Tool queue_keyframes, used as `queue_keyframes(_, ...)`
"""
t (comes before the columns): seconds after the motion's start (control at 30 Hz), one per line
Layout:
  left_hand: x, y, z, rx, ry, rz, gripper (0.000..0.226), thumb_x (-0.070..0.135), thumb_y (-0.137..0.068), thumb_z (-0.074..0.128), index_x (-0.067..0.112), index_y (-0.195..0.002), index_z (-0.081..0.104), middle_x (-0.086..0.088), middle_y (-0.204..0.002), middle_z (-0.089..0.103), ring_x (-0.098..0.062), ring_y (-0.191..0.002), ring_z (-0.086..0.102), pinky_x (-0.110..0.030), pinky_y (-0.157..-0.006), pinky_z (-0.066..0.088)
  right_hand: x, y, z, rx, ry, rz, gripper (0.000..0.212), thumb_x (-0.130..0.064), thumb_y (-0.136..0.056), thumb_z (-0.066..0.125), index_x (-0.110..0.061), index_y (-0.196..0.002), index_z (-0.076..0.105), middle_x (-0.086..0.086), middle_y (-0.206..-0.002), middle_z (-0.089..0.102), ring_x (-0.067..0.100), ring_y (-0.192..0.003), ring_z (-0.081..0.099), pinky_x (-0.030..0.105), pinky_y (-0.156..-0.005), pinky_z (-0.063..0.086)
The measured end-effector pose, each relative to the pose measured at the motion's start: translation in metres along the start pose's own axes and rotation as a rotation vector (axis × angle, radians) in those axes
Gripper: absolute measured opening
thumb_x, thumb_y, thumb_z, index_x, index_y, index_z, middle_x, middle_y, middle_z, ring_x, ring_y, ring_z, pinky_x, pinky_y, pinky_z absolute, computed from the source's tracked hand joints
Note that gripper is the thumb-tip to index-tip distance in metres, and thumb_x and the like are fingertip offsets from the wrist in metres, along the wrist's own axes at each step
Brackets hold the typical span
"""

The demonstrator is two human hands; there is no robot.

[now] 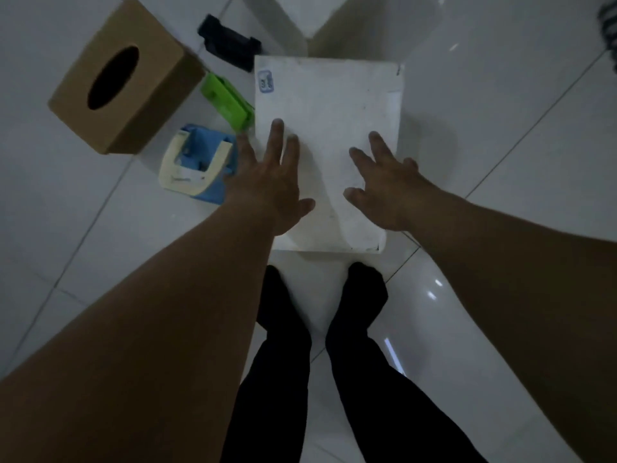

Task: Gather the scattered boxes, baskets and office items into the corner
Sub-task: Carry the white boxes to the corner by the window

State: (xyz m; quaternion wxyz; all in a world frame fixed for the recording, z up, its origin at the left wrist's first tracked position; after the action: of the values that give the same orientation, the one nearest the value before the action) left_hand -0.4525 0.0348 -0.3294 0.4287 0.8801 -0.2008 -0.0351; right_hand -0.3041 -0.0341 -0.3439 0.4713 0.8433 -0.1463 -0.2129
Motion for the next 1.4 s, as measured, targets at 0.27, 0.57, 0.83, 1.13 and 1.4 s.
queue_keyframes(0.27, 0.001, -0.01, 0.027, 0.019, 0.182, 0.024, 0.111, 0.055, -0.084, 0.062, 0.022, -0.151, -0.02, 0.003, -0.153, -0.038, -0.05, -0.142, 0.005, -0.055, -0.111, 0.027, 0.0, -0.003, 0.02, 0.096, -0.155, -0.09, 0.07, -0.047, -0.099, 0.041, -0.036, -0.153, -0.002, -0.009, -0.155, -0.033, 0.044, -0.137, 0.024, 0.049, -0.111, 0.03)
queue_keyframes(0.57, 0.003, 0.04, -0.049, 0.153, 0.206, 0.008, 0.092, 0.066, -0.083, 0.053, 0.025, -0.154, 0.01, 0.004, -0.162, 0.0, -0.043, -0.137, 0.023, -0.049, -0.112, 0.03, -0.024, 0.053, -0.047, 0.294, -0.131, -0.064, 0.057, -0.044, -0.101, 0.033, -0.027, -0.153, 0.019, -0.002, -0.163, -0.001, 0.034, -0.141, 0.026, 0.041, -0.11, 0.024)
queue_keyframes(0.83, 0.016, 0.173, -0.203, 0.302, 0.185, 0.015, 0.089, 0.074, -0.083, 0.041, 0.025, -0.153, 0.016, 0.002, -0.161, 0.004, -0.04, -0.135, 0.027, -0.047, -0.109, 0.034, -0.084, 0.208, -0.174, 0.505, -0.063, 0.001, 0.051, -0.044, -0.101, 0.031, -0.028, -0.149, 0.034, -0.004, -0.163, 0.01, 0.035, -0.131, 0.038, 0.038, -0.108, 0.032)
queue_keyframes(1.13, 0.027, 0.393, -0.503, 0.74, 0.088, 0.062, 0.085, 0.076, -0.083, 0.037, 0.029, -0.151, 0.018, 0.005, -0.161, 0.006, -0.036, -0.131, 0.03, -0.046, -0.103, 0.037, -0.194, 0.455, -0.403, 0.907, -0.117, -0.09, 0.05, -0.039, -0.102, 0.029, -0.026, -0.15, 0.031, -0.003, -0.163, 0.01, 0.031, -0.14, 0.03, 0.04, -0.11, 0.029)
queue_keyframes(1.4, 0.028, 0.579, -0.669, 1.22, 0.144, 0.097, 0.085, 0.074, -0.083, 0.041, 0.027, -0.151, 0.022, 0.004, -0.16, 0.01, -0.039, -0.131, 0.029, -0.049, -0.104, 0.034, -0.276, 0.648, -0.545, 1.285, -0.11, -0.24, 0.05, -0.041, -0.1, 0.021, -0.03, -0.147, 0.031, -0.003, -0.163, 0.008, 0.037, -0.137, 0.029, 0.046, -0.106, 0.026)
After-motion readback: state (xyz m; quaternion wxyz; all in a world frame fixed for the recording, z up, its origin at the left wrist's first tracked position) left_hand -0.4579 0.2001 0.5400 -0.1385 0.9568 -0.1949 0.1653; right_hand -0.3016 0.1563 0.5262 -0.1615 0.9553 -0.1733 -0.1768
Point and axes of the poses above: each hand's wrist, its own y-axis away from the middle knuckle, its own z-axis out of the palm, x = y × z, the point moved 10 cm from there along -y, towards the middle knuckle
